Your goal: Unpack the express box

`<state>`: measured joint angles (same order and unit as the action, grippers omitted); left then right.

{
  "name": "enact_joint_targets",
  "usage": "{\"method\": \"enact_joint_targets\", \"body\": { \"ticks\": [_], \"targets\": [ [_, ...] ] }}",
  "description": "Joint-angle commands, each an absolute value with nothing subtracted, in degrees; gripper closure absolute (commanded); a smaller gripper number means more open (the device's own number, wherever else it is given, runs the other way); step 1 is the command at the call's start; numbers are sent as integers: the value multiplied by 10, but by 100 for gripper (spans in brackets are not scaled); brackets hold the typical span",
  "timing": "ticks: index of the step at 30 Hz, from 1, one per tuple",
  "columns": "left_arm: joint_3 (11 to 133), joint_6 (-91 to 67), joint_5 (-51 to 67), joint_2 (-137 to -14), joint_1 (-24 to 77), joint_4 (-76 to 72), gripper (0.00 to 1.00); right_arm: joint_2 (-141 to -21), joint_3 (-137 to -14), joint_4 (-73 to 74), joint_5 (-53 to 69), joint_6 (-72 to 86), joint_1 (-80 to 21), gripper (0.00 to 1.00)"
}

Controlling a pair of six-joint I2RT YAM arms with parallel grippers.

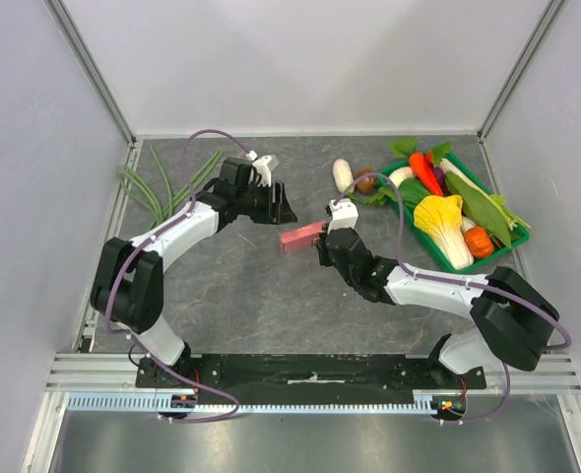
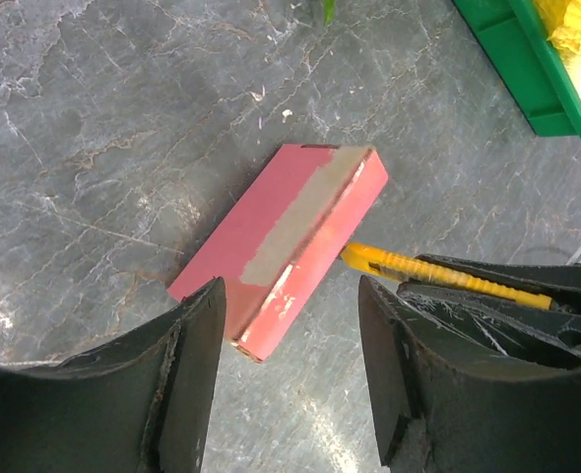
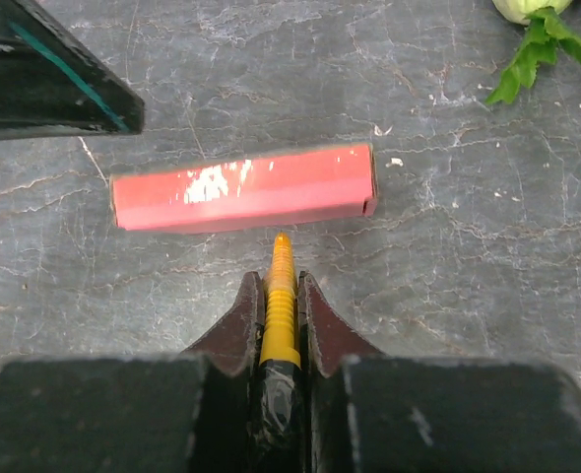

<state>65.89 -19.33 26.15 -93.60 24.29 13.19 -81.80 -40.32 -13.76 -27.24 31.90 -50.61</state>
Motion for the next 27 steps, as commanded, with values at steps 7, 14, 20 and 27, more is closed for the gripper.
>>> {"method": "enact_joint_targets", "body": {
  "ticks": [7, 14, 20, 27],
  "targets": [
    [710, -101, 300, -1002, 243, 95, 35, -839, -438, -168, -268, 305, -494, 100],
    [729, -68, 272, -1022, 245, 87, 34, -800, -423, -143, -273, 315, -491, 100],
    [763, -89, 206, -1035, 245, 104, 34, -795, -428, -110, -276, 333, -488, 100],
    [835, -46, 189, -1095, 245, 108, 31, -811, -486, -56, -269, 330, -476, 100]
  ]
}}
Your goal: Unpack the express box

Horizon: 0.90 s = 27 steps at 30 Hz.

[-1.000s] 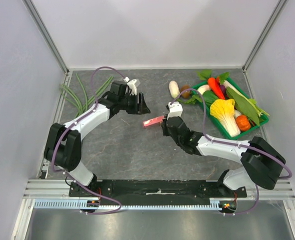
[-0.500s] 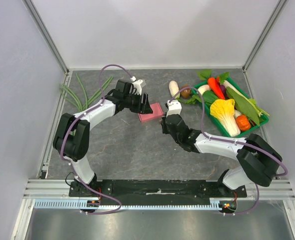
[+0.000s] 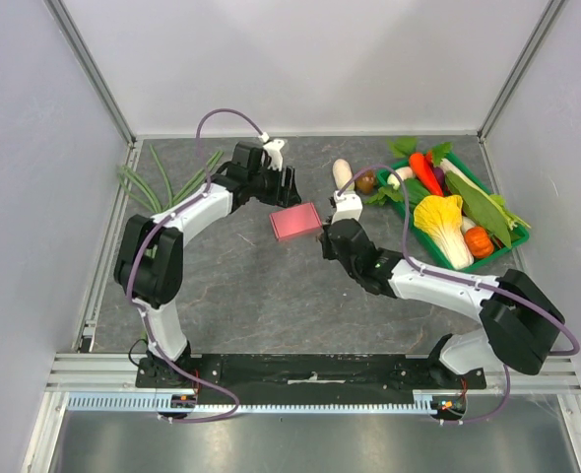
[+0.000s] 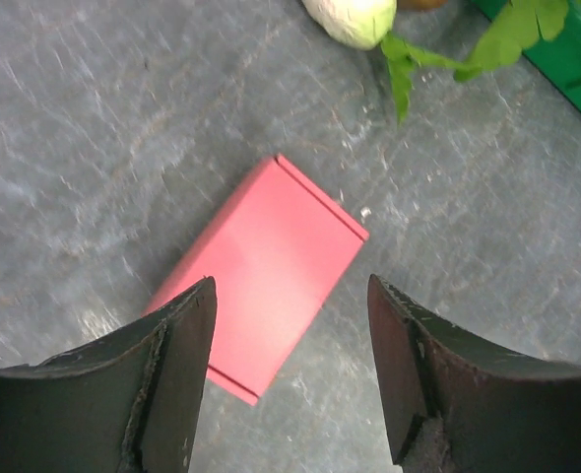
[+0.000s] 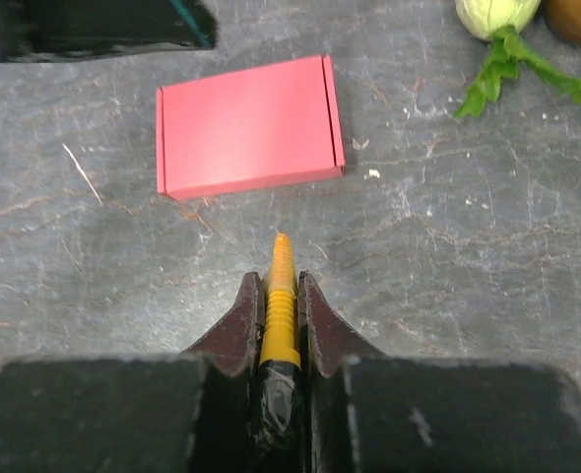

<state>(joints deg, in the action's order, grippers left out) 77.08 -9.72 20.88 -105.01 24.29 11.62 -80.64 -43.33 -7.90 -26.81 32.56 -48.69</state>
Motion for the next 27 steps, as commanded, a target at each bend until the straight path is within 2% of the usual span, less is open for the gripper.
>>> {"method": "enact_joint_targets", "body": {
  "ticks": [1, 5, 13, 19, 27],
  "targets": [
    [851, -38, 197, -1109, 244, 132, 30, -816, -492, -52, -265, 330, -474, 100],
    [950, -3, 228, -1186, 244, 188, 30, -841, -534, -30, -230, 311, -454, 100],
    [1019, 49, 237, -1259, 239, 252, 22, -913, -589, -12, -72, 263, -360, 100],
    [980, 23, 246, -1265, 228, 248, 26, -967, -622, -22, -13, 248, -337, 100],
    [902, -15, 343, -1237, 218, 247, 35, -972, -629, -20, -1, 246, -315, 100]
  ]
}}
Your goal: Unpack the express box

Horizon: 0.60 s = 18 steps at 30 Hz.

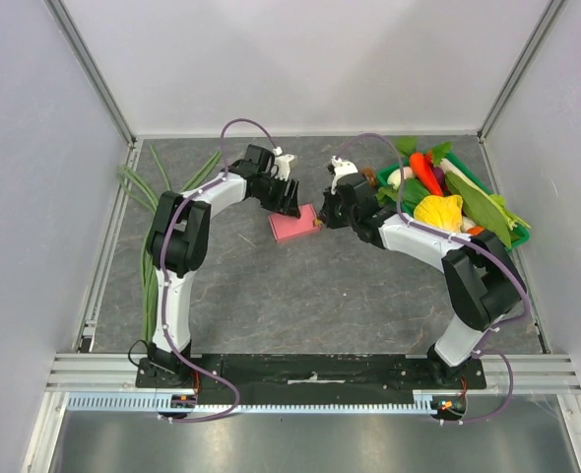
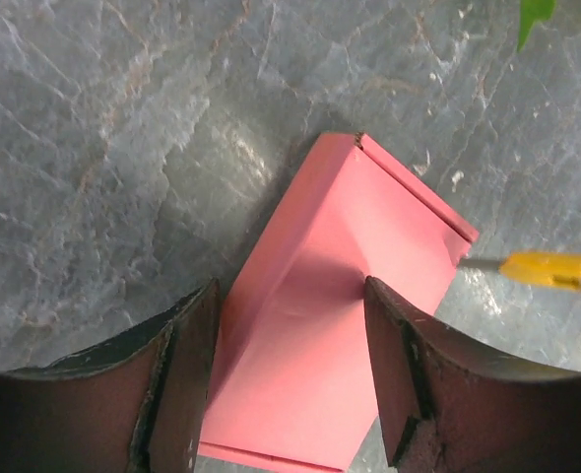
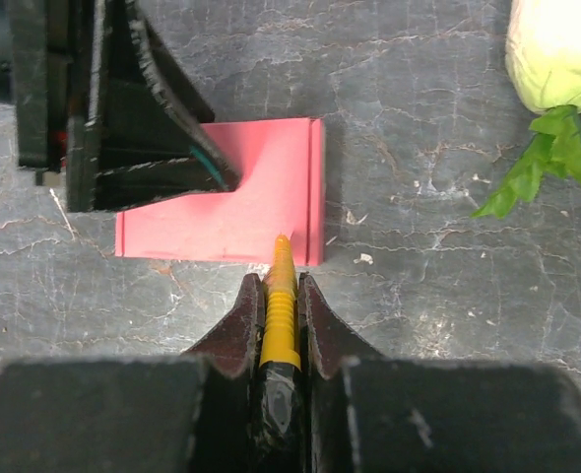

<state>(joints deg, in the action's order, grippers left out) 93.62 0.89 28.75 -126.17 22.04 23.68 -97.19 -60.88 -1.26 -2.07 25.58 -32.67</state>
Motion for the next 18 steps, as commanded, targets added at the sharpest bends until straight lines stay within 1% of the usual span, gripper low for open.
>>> {"method": "enact_joint_targets", "body": {
  "ticks": [1, 5, 8, 9, 15, 18],
  "targets": [
    [884, -18, 358, -1235, 218, 248, 35, -975, -629, -20, -1, 249, -314, 100],
    [839, -36, 376, -1210, 217, 245, 41, -974, -629, -23, -1, 251, -311, 100],
    [799, -75, 381, -1182, 217, 234, 44, -964, -629, -18, -10, 245, -312, 100],
    [791, -110, 369, -1176, 217, 234, 44, -960, -630, -13, -13, 244, -311, 100],
    [720, -263, 326, -1129, 217, 221, 45, -912, -625, 52, -2, 259, -311, 100],
    [701, -300, 313, -1114, 217, 203, 45, -904, -610, 58, 39, 281, -311, 100]
  ]
}}
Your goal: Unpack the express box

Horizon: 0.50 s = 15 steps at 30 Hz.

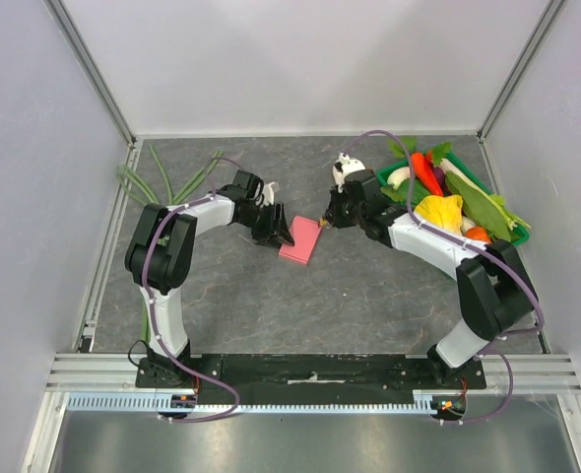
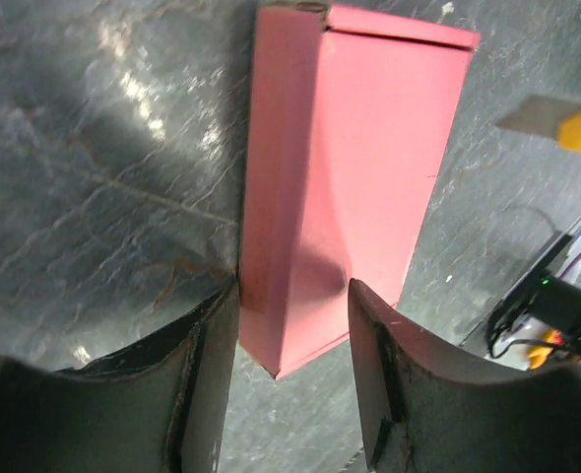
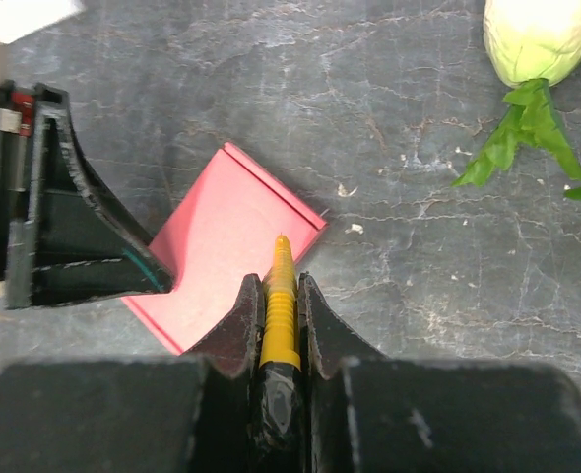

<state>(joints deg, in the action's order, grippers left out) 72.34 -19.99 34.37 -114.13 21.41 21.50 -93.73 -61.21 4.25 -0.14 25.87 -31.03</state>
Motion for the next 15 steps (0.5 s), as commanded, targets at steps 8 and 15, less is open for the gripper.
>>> {"method": "enact_joint_targets", "body": {
  "ticks": [8, 15],
  "targets": [
    [710, -316, 302, -1116, 216, 185, 39, -910, -593, 54, 62, 301, -314, 100],
    [726, -303, 301, -1128, 216, 194, 39, -925, -592, 62, 49, 298, -315, 100]
  ]
}}
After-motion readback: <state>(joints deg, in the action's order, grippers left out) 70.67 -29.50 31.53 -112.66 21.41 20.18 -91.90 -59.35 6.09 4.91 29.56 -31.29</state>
